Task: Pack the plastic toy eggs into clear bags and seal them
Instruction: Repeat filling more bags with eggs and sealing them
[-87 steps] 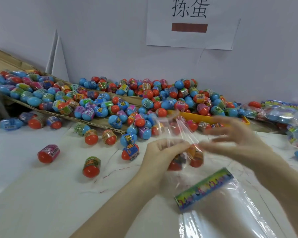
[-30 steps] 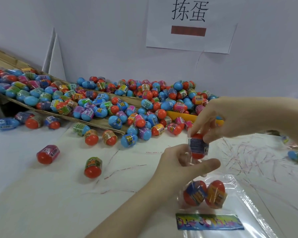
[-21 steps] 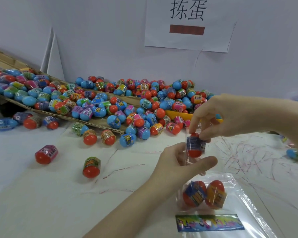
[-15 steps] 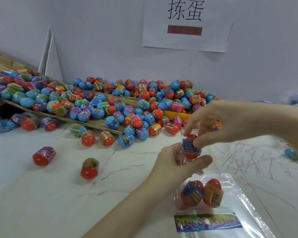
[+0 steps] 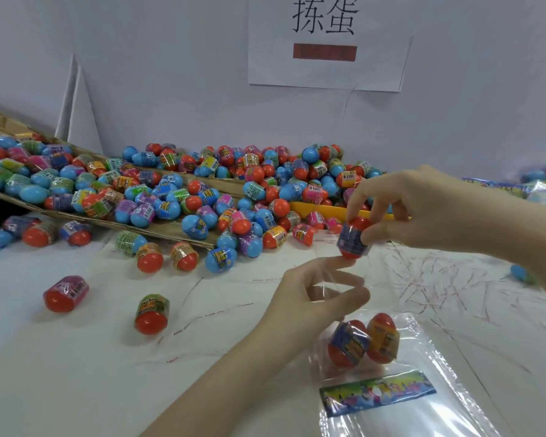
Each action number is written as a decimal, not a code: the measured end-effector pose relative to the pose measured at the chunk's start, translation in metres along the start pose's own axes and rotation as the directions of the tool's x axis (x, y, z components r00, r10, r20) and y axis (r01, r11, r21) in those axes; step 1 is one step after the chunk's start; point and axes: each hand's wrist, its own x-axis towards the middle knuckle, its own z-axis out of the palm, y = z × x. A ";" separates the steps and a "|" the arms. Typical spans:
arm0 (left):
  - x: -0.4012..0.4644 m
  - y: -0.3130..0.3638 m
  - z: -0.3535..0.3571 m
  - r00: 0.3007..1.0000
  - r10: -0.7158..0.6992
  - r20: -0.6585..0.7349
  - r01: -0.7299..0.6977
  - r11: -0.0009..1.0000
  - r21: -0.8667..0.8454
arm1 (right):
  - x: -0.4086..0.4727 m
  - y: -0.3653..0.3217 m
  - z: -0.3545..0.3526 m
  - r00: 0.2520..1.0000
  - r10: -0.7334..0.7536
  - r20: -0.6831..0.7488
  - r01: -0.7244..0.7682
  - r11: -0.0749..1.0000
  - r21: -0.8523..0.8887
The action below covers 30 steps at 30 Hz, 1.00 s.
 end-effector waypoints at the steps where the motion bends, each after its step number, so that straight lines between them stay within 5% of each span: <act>1: 0.000 0.000 0.000 1.000 -0.001 -0.004 0.001 1.000 0.002 | -0.001 -0.001 0.000 1.000 -0.004 0.008 0.004 1.000 -0.019; 12: -0.002 0.005 0.004 0.999 -0.031 -0.036 0.033 0.998 0.060 | 0.001 -0.008 0.008 0.989 -0.006 0.146 -0.001 0.999 0.047; 23: -0.002 0.002 0.004 0.999 0.004 -0.050 -0.002 0.999 0.051 | 0.002 -0.009 0.019 0.992 -0.001 0.127 -0.007 0.998 0.056; 30: -0.002 0.006 0.001 0.999 0.020 0.032 -0.016 0.992 -0.122 | -0.003 -0.001 0.019 0.995 0.003 0.100 -0.015 0.993 0.117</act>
